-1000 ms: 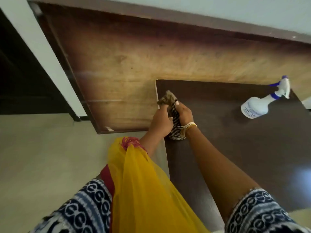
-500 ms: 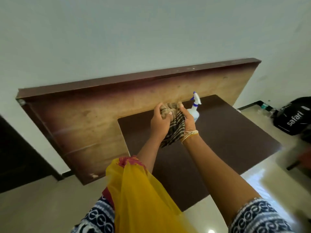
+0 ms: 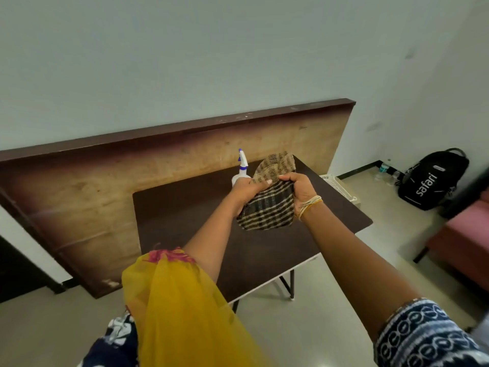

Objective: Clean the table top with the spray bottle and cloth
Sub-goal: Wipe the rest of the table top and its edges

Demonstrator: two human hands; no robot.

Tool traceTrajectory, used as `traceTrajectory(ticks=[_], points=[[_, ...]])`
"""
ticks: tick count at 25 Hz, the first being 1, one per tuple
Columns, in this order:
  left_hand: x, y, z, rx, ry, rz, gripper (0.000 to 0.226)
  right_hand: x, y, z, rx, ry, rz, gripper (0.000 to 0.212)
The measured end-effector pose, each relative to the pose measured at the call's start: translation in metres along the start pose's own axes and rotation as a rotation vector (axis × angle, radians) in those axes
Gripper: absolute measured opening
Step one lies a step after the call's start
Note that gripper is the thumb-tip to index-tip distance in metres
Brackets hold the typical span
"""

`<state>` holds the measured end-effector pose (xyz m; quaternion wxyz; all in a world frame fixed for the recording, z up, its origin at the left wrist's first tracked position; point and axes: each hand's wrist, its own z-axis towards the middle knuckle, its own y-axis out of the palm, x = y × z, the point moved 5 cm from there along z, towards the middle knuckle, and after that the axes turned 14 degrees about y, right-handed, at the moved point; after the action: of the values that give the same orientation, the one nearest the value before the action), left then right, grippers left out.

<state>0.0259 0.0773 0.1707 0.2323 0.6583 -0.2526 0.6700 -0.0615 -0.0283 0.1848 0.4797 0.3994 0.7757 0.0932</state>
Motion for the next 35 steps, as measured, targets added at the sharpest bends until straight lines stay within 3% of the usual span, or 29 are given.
traceTrajectory(ticks=[3,6,10,22,31,35], points=[[0.005,0.031,0.015,-0.023,0.025,0.045,0.019,-0.022,-0.035,0.012,0.005,0.028,-0.053,0.031],[0.007,0.051,0.041,0.058,0.063,0.035,0.029,-0.047,-0.067,0.038,0.013,0.011,-0.1,0.041],[0.002,0.085,0.1,0.079,0.074,-0.03,0.036,-0.085,-0.108,0.08,0.004,-0.028,-0.053,0.04],[-0.037,0.195,0.275,0.087,-0.042,-0.081,0.032,-0.221,-0.224,0.204,0.01,0.011,-0.129,0.052],[-0.065,0.27,0.346,-0.031,-0.218,-0.095,0.045,-0.294,-0.308,0.269,-0.044,0.056,-0.092,0.061],[-0.072,0.315,0.374,0.013,-0.253,-0.036,0.048,-0.334,-0.351,0.295,-0.074,0.108,-0.11,0.061]])
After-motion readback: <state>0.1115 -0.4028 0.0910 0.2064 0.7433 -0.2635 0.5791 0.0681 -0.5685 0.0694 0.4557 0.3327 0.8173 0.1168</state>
